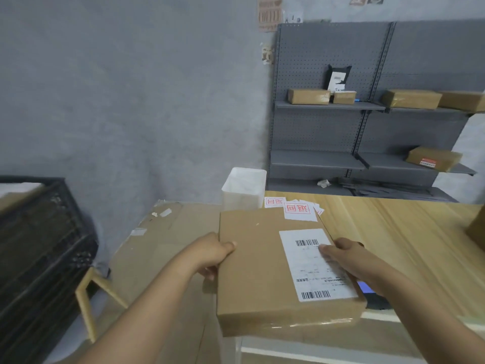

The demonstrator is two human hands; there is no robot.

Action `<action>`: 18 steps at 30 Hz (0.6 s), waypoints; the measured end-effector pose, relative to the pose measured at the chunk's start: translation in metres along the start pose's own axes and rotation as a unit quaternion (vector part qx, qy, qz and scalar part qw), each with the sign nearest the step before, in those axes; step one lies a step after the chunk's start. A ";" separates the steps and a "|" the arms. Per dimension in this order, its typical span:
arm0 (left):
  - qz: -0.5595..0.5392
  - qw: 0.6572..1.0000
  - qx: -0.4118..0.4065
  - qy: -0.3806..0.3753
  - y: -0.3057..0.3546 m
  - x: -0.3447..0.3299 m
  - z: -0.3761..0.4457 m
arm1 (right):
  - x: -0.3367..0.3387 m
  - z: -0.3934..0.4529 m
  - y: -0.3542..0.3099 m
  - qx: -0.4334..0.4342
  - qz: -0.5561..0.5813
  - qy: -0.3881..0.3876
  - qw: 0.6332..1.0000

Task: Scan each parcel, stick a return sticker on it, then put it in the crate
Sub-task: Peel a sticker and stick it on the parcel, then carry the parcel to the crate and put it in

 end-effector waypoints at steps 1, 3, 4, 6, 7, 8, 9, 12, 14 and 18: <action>-0.010 1.000 0.004 0.017 -0.004 0.001 -0.004 | -0.002 -0.004 -0.002 0.008 -0.001 0.006 1.000; -0.043 0.997 0.004 0.059 -0.014 0.006 -0.016 | -0.008 -0.013 -0.009 0.026 -0.007 0.018 0.999; -0.053 0.995 0.002 0.084 -0.019 0.010 -0.024 | -0.013 -0.018 -0.013 0.036 -0.011 0.021 0.999; -0.054 0.989 0.006 0.134 -0.033 0.021 -0.040 | -0.025 -0.029 -0.024 0.060 -0.008 0.022 0.998; -0.054 0.987 0.014 0.153 -0.042 0.027 -0.049 | -0.033 -0.035 -0.030 0.071 0.000 0.019 0.997; -0.055 0.984 0.025 0.166 -0.053 0.033 -0.057 | -0.043 -0.041 -0.037 0.083 0.009 0.014 0.996; -0.059 0.982 0.035 0.176 -0.064 0.039 -0.066 | -0.054 -0.046 -0.044 0.095 0.017 0.008 0.995; -0.096 0.972 0.056 0.208 -0.098 0.063 -0.094 | -0.094 -0.061 -0.067 0.124 0.040 -0.018 0.991; -0.099 0.964 0.060 0.238 -0.122 0.084 -0.114 | -0.125 -0.070 -0.085 0.141 0.042 -0.046 0.988; -0.105 0.948 0.086 0.289 -0.175 0.126 -0.150 | -0.190 -0.082 -0.127 0.171 0.032 -0.088 0.981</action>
Point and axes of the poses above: each hand's wrist, its own z-axis towards the middle knuckle, its own x-axis out of the back of the hand, y = z × x, the point moved 5 cm from there along z, towards the middle knuckle, and after that the axes turned 4 degrees about -x, right-handed, at the moved point
